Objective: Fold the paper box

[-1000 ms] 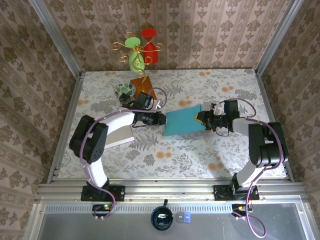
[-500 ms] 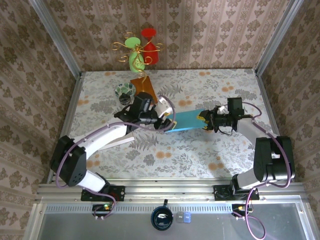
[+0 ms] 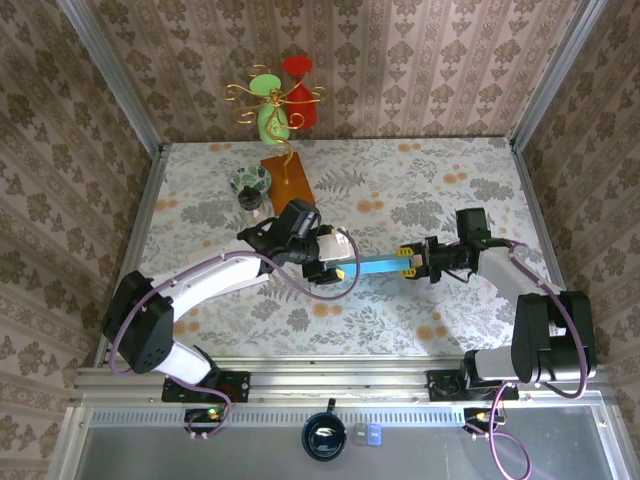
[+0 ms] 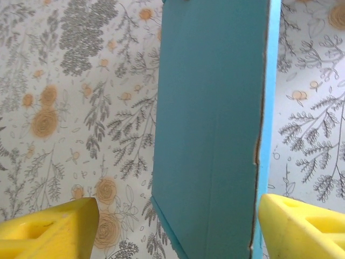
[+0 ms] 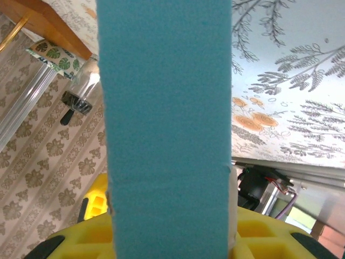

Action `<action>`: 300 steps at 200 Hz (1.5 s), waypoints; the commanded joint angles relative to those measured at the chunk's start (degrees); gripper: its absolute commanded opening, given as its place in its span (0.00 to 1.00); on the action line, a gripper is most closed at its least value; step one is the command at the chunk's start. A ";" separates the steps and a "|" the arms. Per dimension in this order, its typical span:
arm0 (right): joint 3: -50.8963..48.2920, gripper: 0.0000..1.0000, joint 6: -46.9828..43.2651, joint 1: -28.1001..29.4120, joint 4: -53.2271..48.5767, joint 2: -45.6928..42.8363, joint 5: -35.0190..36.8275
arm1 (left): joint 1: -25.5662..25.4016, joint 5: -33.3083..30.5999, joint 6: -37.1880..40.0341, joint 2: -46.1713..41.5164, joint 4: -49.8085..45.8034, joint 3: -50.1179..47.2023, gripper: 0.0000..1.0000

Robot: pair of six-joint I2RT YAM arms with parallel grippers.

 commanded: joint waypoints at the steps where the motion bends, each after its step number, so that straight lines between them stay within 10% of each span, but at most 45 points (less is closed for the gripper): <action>1: -0.89 0.34 3.13 -0.56 -1.80 -0.11 -2.85 | -0.79 2.31 3.64 0.53 -3.03 1.83 0.77; 110: -4.58 0.34 12.53 -1.59 9.42 3.84 -3.67 | -1.19 -1.20 1.73 9.04 -5.18 7.62 0.65; 210: -1.78 0.61 17.94 -7.20 18.72 9.68 -1.82 | -1.20 0.99 -2.04 14.67 -10.11 14.35 0.52; 268: 7.35 0.58 -4.94 -12.80 -8.08 -8.20 18.56 | -0.83 1.18 -8.41 17.89 -16.03 19.90 0.48; 300: 4.16 0.53 -10.61 -2.70 -13.14 -23.22 38.42 | -0.84 0.99 -11.42 18.97 -18.52 22.07 0.46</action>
